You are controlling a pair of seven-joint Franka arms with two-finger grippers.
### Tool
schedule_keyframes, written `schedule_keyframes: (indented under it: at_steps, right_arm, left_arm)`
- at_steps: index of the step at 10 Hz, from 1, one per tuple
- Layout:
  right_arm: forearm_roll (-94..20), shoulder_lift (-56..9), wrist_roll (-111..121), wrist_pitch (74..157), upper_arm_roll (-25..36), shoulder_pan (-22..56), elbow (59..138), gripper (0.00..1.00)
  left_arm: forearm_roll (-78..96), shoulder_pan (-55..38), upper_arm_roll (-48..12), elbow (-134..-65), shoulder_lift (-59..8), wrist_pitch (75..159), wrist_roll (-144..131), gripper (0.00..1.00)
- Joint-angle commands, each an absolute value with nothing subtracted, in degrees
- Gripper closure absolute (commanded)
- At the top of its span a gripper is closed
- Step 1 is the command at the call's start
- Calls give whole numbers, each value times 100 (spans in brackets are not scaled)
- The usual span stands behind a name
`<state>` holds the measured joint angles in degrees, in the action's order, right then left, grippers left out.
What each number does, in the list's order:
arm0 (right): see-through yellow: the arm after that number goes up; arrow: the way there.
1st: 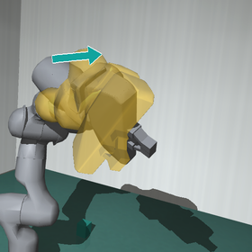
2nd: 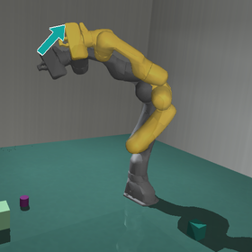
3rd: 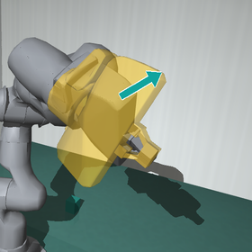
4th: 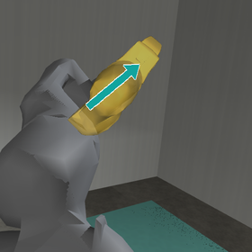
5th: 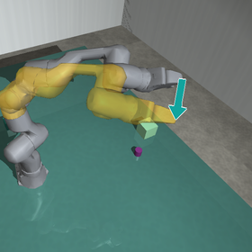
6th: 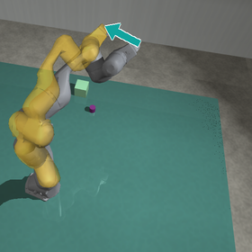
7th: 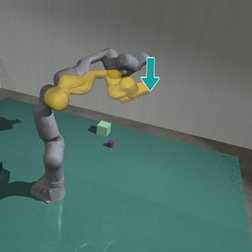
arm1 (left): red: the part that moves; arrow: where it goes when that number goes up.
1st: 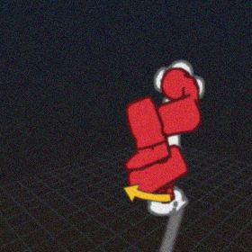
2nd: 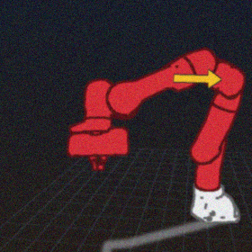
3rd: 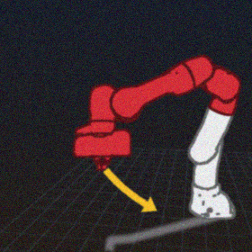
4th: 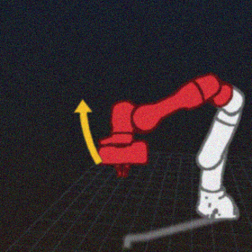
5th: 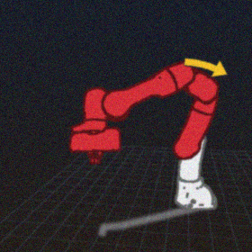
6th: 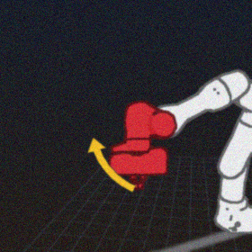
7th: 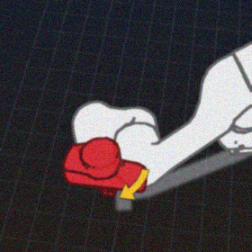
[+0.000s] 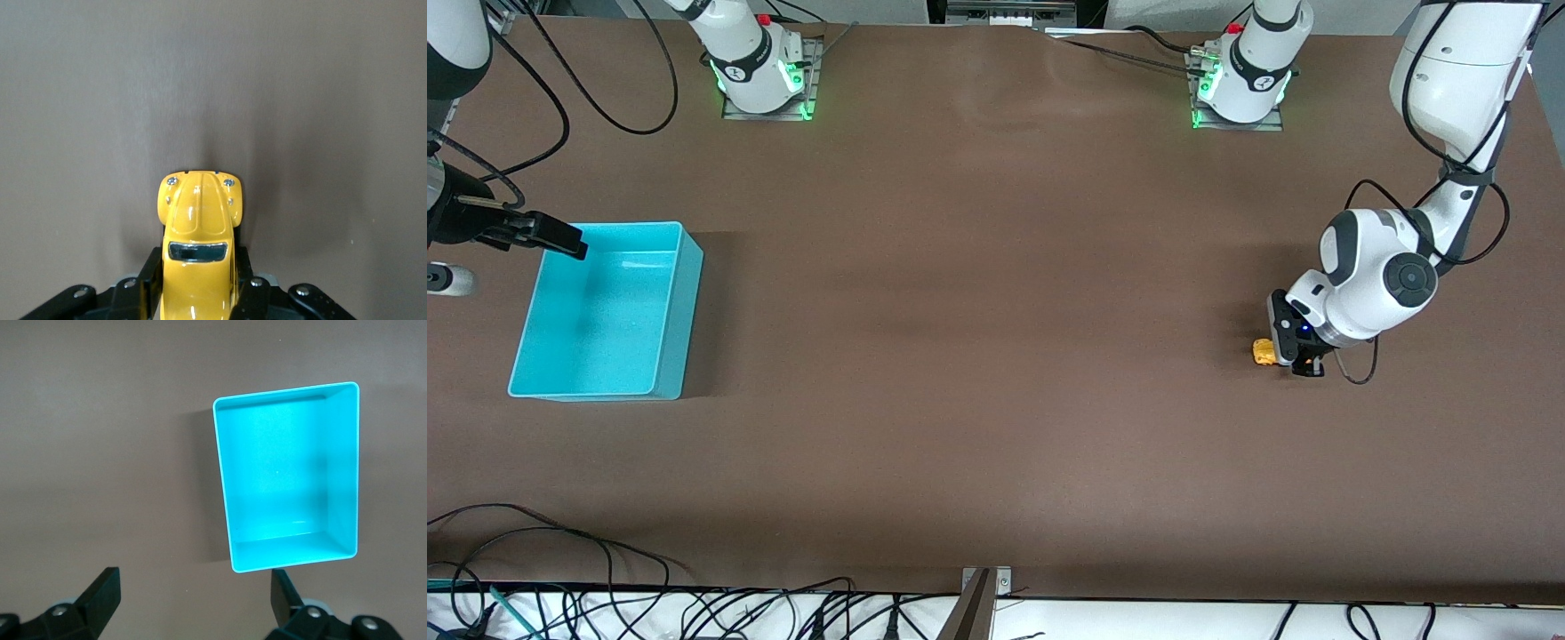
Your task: Wind up and store yellow beetle car
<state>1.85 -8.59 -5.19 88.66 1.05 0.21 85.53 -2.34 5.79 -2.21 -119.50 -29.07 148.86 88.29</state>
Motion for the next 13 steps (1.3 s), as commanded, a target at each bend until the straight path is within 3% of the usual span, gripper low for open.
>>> schedule_keyframes:
  at_steps: [1,7,13]
  right_arm:
    - [88,-826,-413,8824,106,18,8561,0]
    - [88,-826,-492,8886,79,105,8561,0]
    - [97,-826,-439,8859,105,88,8561,0]
  left_arm:
    - [-343,957,-229,-11839,-3093,14757,8938,97]
    - [-308,1932,-246,-11357,-3576,14757,10473,97]
    - [60,2548,-395,-11286,-3551,14730,11722,95]
